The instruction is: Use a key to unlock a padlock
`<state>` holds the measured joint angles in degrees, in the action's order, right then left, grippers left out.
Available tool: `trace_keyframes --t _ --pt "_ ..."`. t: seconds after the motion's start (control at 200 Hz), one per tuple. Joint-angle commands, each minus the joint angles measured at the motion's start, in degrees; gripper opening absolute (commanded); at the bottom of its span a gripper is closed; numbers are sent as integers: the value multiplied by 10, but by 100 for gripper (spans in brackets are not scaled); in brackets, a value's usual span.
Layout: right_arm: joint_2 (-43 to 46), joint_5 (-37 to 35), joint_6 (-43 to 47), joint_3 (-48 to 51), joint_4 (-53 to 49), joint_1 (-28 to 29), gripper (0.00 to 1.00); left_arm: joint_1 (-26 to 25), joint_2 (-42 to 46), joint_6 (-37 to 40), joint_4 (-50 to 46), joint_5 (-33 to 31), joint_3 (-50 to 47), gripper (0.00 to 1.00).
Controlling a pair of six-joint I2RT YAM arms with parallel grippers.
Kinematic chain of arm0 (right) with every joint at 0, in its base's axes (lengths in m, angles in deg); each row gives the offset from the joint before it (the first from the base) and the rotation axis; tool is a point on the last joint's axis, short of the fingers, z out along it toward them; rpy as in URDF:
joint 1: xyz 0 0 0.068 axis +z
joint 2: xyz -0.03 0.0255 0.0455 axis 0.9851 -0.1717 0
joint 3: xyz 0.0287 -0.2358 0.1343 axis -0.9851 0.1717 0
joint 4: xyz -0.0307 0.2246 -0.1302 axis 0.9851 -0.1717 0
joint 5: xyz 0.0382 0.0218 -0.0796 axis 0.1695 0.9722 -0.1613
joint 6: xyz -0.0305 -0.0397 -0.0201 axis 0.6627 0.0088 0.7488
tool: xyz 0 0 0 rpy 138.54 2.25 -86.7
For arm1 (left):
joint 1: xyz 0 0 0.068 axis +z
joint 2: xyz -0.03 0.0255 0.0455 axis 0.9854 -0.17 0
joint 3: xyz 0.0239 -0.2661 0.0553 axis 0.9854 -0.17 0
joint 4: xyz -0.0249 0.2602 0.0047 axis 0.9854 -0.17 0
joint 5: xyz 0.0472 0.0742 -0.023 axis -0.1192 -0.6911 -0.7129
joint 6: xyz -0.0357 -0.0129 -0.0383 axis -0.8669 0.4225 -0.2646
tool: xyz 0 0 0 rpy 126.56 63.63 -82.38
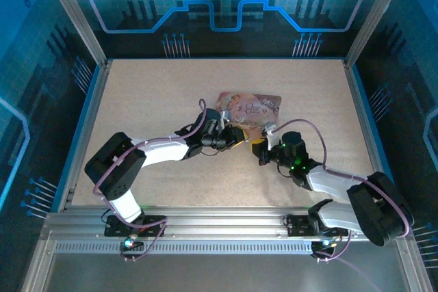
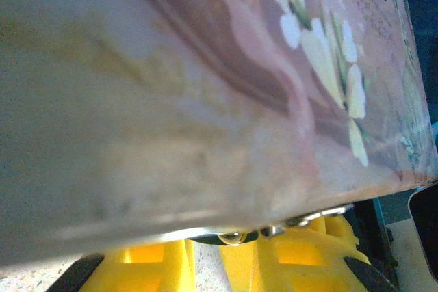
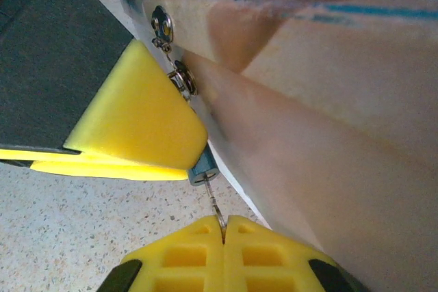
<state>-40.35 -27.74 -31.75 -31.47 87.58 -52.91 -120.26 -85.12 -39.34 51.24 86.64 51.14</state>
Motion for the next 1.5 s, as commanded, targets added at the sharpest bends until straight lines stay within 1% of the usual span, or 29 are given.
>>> trace_keyframes --t 0.0,0.23,0.42,0.55,0.675,0.895,1.07,1.231,1.346,1.496 --pt "-13 44 -2 -36 60 10 0 -16 16 -12 28 66 20 17" --pt "-36 45 -13 -49 88 18 0 -16 5 -21 45 67 17 17" --pt "-45 63 0 -64 73 11 0 -17 9 -21 46 67 13 17" --pt "-56 60 14 -64 61 -3 0 -16 14 -21 46 68 11 17" --pt "-70 85 5 -59 77 -26 0 -17 16 -20 44 69 11 17" --pt "-81 113 -20 -78 88 -20 0 -18 8 -22 49 69 13 17" --pt "-97 88 -31 -89 89 6 0 -18 -10 -27 62 67 17 17" --pt "-133 73 -56 -93 101 10 0 -19 -34 -32 74 68 24 17" --pt "-150 59 -65 -96 89 10 0 -19 -49 -33 81 67 23 17" --pt "-155 42 -58 -103 49 8 0 -19 -68 -37 93 56 18 21"
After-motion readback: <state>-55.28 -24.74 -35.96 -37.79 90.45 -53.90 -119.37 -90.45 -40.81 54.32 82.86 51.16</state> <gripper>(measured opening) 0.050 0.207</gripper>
